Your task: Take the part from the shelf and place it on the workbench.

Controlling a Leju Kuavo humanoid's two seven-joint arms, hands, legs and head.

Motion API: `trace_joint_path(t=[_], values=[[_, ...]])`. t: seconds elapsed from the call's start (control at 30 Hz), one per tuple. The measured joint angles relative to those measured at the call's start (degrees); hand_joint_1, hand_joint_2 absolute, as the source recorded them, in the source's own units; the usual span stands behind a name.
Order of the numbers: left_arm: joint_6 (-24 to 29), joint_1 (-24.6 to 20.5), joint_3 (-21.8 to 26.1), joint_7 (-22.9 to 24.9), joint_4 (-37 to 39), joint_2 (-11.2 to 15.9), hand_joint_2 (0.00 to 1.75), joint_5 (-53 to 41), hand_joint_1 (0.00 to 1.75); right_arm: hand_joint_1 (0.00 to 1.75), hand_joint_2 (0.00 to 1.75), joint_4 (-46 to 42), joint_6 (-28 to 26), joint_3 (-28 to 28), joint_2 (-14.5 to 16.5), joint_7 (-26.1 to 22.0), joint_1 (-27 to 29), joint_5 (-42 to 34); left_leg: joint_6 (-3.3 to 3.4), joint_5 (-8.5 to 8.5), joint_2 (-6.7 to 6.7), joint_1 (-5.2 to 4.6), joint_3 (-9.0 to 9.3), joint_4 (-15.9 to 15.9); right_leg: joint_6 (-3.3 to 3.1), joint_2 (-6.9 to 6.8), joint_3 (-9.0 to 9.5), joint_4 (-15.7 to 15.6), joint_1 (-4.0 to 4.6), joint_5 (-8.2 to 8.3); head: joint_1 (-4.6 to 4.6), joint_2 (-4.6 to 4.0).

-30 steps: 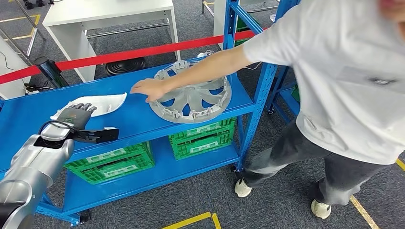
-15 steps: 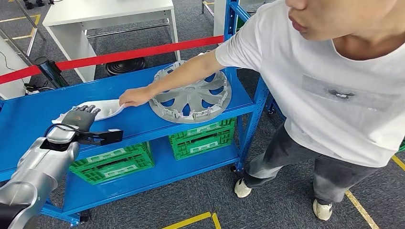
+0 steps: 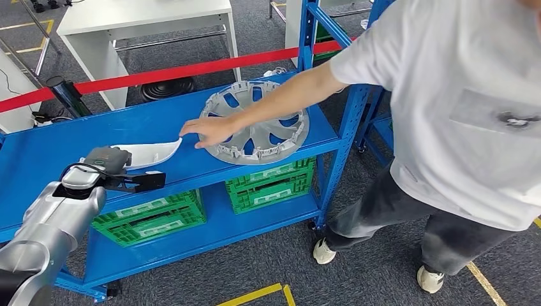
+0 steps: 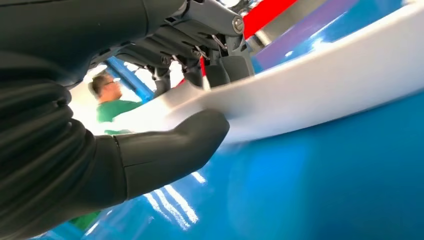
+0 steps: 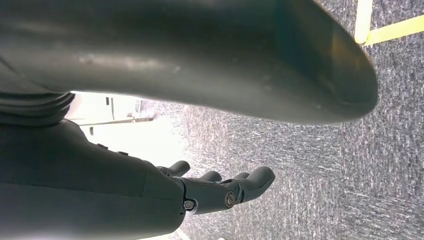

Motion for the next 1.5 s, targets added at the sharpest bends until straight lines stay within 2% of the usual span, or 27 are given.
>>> trace_joint_path(t=[1.27, 1.5], values=[[-0.96, -0.61, 1.78, -0.80, 0.02, -0.27, 1.75, 0.12, 1.75, 0.00, 0.00, 0.00, 0.20, 0.00, -0.01, 0.00, 0.03, 0.83, 0.02, 0.00, 0.02, -0.02, 0.12, -0.01, 0.03, 0.02, 0.12, 0.00, -0.01, 0.02, 0.00, 0.00], [-0.57, -0.33, 2.95, -2.34, 0.02, -0.01, 1.75, 0.86, 1.75, 0.00, 0.00, 0.00, 0.45, -0.09, 0.02, 0.00, 0.01, 0.33, 0.02, 0.00, 0.01, -0.02, 0.14, -0.01, 0.04, 0.00, 0.13, 0.00, -0.01, 0.02, 0.00, 0.00]])
